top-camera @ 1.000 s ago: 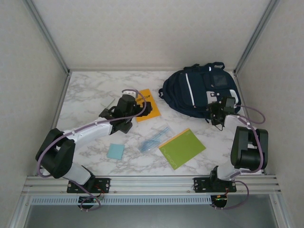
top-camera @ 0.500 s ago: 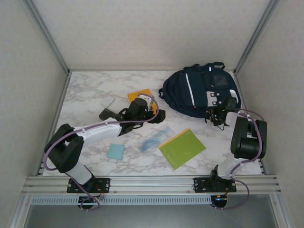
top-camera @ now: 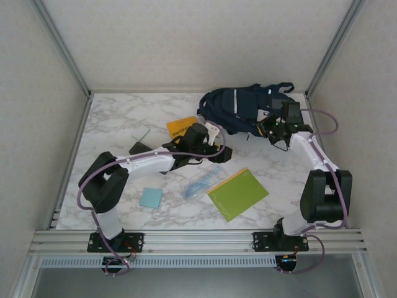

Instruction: Pack books, pencil case, and school supplies into a backpack

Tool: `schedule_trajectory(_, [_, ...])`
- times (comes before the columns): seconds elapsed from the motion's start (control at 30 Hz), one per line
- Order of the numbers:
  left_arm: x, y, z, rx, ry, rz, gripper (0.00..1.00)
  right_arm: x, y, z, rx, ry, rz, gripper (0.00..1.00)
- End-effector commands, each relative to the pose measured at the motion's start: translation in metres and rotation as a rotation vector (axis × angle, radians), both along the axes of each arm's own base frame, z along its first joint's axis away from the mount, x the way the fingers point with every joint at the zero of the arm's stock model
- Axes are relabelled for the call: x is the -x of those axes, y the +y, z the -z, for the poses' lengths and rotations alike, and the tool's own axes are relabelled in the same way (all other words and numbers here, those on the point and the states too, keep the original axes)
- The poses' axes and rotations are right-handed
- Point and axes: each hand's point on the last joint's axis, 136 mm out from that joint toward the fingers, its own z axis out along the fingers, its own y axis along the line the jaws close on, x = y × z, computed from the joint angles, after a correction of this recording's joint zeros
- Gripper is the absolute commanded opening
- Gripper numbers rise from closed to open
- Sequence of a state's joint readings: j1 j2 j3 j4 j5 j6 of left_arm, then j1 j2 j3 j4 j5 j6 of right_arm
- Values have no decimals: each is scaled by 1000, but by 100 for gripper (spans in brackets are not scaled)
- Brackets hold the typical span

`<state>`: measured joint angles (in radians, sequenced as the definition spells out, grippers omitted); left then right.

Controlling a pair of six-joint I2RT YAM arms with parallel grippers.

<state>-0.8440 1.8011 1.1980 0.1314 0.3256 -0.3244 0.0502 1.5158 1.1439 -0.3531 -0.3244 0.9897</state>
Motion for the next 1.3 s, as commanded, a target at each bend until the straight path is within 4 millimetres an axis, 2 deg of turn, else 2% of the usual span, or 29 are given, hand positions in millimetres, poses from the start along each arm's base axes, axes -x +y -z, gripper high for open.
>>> schedule_trajectory(0.0, [7,-29,-13,29,-25,113,74,10,33,-36,-45,-68,-129,0])
schedule_trajectory(0.17, [-6,-42,-13,25,-42,99,75,15,56,-39,-78,-64,-168,0])
schedule_trajectory(0.33, [-21,-50,0,-5,-85,86,75,20,70,-43,-107,-74,-182,0])
schedule_trajectory(0.53, [-49,-55,9,-27,-173,3,60,24,85,-46,-174,-79,-200,0])
schedule_trajectory(0.63, [-64,-55,2,-5,-242,-55,54,28,87,-45,-187,-75,-206,0])
schedule_trajectory(0.77, [-71,-60,-13,38,-272,-65,48,34,82,-38,-145,-61,-210,0])
schedule_trajectory(0.83, [-69,-61,-16,42,-272,-58,38,36,80,-32,-126,-46,-213,0])
schedule_trajectory(0.87, [-67,-61,-19,43,-271,-44,20,37,79,-26,-119,-34,-218,0])
schedule_trajectory(0.9, [-64,-60,-21,44,-266,-33,10,38,78,-23,-114,-28,-219,0])
schedule_trajectory(0.97, [-56,-60,-23,45,-250,2,0,38,74,-14,-96,-11,-225,0])
schedule_trajectory(1.1, [-42,-47,-18,5,-198,48,0,35,62,0,-54,8,-241,0])
schedule_trajectory(1.27, [-44,1,16,-168,-83,52,0,34,39,14,52,33,-287,0])
